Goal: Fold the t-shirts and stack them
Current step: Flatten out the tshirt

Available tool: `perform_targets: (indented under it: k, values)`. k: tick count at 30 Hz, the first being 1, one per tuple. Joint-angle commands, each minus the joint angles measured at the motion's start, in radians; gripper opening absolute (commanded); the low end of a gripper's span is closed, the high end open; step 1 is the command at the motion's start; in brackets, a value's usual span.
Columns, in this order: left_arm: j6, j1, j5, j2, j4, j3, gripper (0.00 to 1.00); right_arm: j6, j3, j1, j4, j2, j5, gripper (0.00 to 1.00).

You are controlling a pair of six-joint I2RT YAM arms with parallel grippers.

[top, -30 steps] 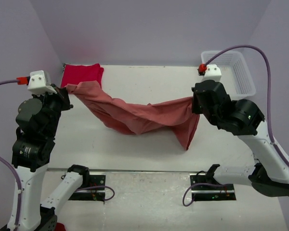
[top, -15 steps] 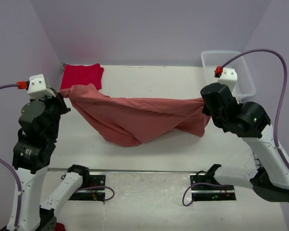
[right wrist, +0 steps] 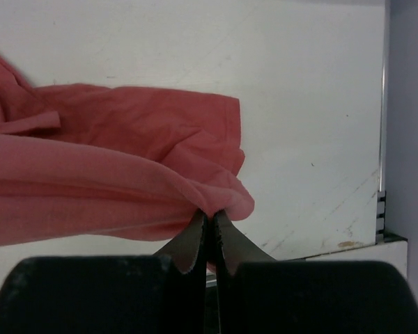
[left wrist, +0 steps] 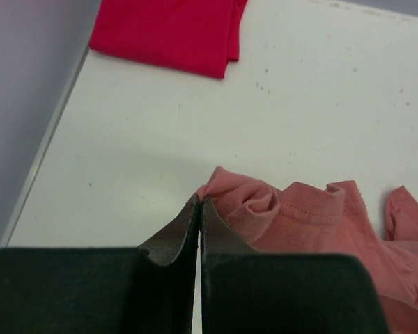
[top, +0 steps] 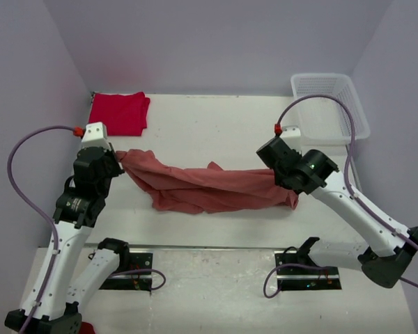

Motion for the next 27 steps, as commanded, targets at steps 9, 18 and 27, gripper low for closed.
perform_targets:
  k: [9, 18, 27]
  values:
    - [-0.072, 0.002, -0.033, 0.240, 0.214, -0.091, 0.00, -0.147, -0.102, -0.173, 0.294, 0.147, -0.161, 0.00]
    - [-0.085, 0.011, -0.034, 0.553, 0.327, 0.073, 0.00, -0.250, 0.065, -0.332, 0.388, 0.396, -0.259, 0.00]
    - [-0.049, 0.025, 0.068, 0.538, 0.274, 0.358, 0.00, -0.283, 0.279, -0.352, 0.330, 0.338, -0.213, 0.00]
